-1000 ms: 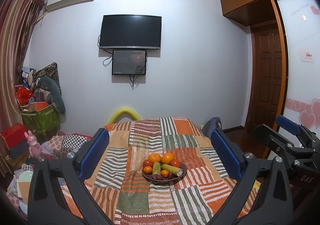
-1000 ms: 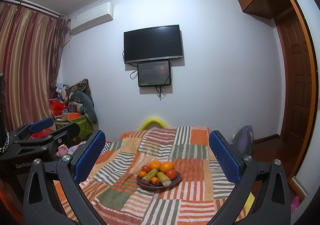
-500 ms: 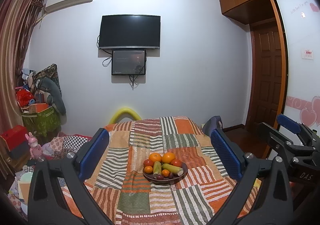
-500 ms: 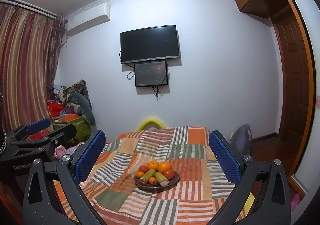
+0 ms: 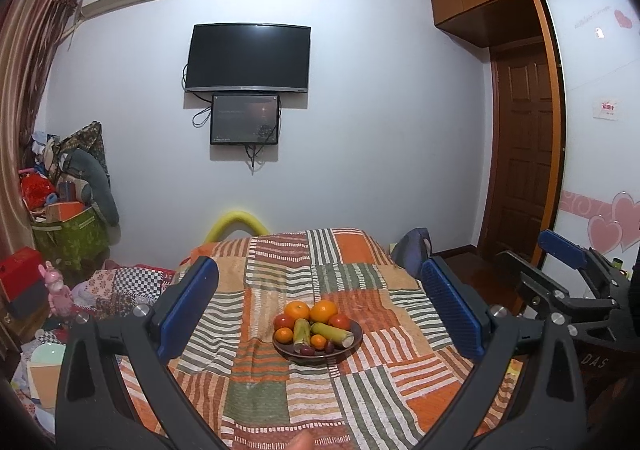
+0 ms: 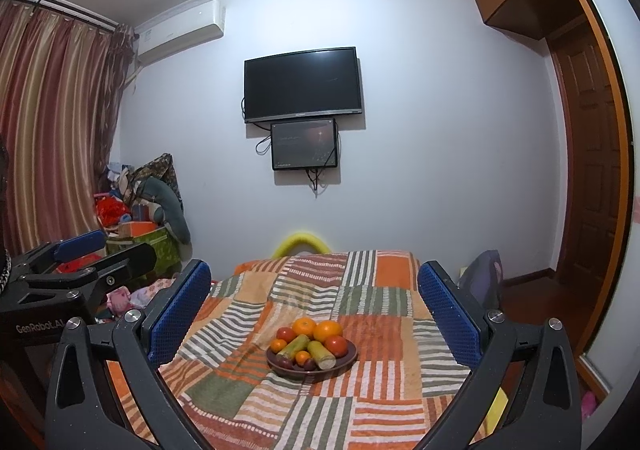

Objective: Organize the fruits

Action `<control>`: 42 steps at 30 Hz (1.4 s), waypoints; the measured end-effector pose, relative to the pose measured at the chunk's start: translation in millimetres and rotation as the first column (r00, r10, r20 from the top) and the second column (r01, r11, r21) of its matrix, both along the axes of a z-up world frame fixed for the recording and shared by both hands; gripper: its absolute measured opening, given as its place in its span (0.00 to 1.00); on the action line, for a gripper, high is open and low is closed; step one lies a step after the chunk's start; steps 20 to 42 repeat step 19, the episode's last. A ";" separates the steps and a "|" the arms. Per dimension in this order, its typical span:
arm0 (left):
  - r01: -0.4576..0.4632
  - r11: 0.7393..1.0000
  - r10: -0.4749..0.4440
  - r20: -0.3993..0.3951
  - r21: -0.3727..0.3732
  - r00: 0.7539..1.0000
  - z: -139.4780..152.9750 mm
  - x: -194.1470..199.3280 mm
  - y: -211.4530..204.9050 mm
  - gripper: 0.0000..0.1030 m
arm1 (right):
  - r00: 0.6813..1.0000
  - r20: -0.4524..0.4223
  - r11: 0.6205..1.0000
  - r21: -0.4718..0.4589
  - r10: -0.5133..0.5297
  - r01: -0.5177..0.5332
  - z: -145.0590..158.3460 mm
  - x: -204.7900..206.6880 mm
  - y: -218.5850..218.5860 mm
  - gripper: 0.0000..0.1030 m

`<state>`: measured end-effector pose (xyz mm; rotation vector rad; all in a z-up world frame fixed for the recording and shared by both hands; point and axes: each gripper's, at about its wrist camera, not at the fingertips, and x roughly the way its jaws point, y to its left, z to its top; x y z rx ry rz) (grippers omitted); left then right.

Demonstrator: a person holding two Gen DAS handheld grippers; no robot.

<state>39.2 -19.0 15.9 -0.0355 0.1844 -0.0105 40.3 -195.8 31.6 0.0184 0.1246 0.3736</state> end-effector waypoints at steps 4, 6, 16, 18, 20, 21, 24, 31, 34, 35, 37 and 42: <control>0.000 1.000 0.000 -0.002 -0.002 1.000 0.8 0.2 0.6 1.00 | 1.000 -0.003 1.000 -0.002 0.002 -0.002 -1.3 0.3 0.1 1.00; 0.008 1.000 -0.008 -0.010 0.001 1.000 0.4 1.4 0.2 1.00 | 1.000 -0.007 1.000 -0.003 0.007 -0.007 -2.6 0.7 0.6 1.00; 0.010 1.000 -0.010 -0.024 -0.001 1.000 -1.8 3.7 1.3 1.00 | 1.000 -0.017 1.000 -0.007 0.014 -0.014 -4.3 1.0 1.9 1.00; 0.013 1.000 -0.013 -0.033 -0.002 0.999 -3.3 4.8 1.7 1.00 | 1.000 -0.019 1.000 -0.004 0.015 -0.015 -4.4 1.4 2.2 1.00; 0.013 1.000 -0.013 -0.035 0.001 0.999 -3.9 5.0 1.8 1.00 | 1.000 -0.019 1.000 -0.005 0.015 -0.015 -4.3 1.7 2.3 1.00; 0.013 1.000 -0.013 -0.035 0.001 0.999 -3.9 5.0 1.8 1.00 | 1.000 -0.019 1.000 -0.005 0.015 -0.015 -4.3 1.7 2.3 1.00; 0.013 1.000 -0.013 -0.035 0.001 0.999 -3.9 5.0 1.8 1.00 | 1.000 -0.019 1.000 -0.005 0.015 -0.015 -4.3 1.7 2.3 1.00; 0.013 1.000 -0.013 -0.035 0.001 0.999 -3.9 5.0 1.8 1.00 | 1.000 -0.019 1.000 -0.005 0.015 -0.015 -4.3 1.7 2.3 1.00; 0.013 1.000 -0.013 -0.035 0.001 0.999 -3.9 5.0 1.8 1.00 | 1.000 -0.019 1.000 -0.005 0.015 -0.015 -4.3 1.7 2.3 1.00; 0.013 1.000 -0.013 -0.035 0.001 0.999 -3.9 5.0 1.8 1.00 | 1.000 -0.019 1.000 -0.005 0.015 -0.015 -4.3 1.7 2.3 1.00; 0.013 1.000 -0.013 -0.035 0.001 0.999 -3.9 5.0 1.8 1.00 | 1.000 -0.019 1.000 -0.005 0.015 -0.015 -4.3 1.7 2.3 1.00; 0.013 1.000 -0.013 -0.035 0.001 0.999 -3.9 5.0 1.8 1.00 | 1.000 -0.019 1.000 -0.005 0.015 -0.015 -4.3 1.7 2.3 1.00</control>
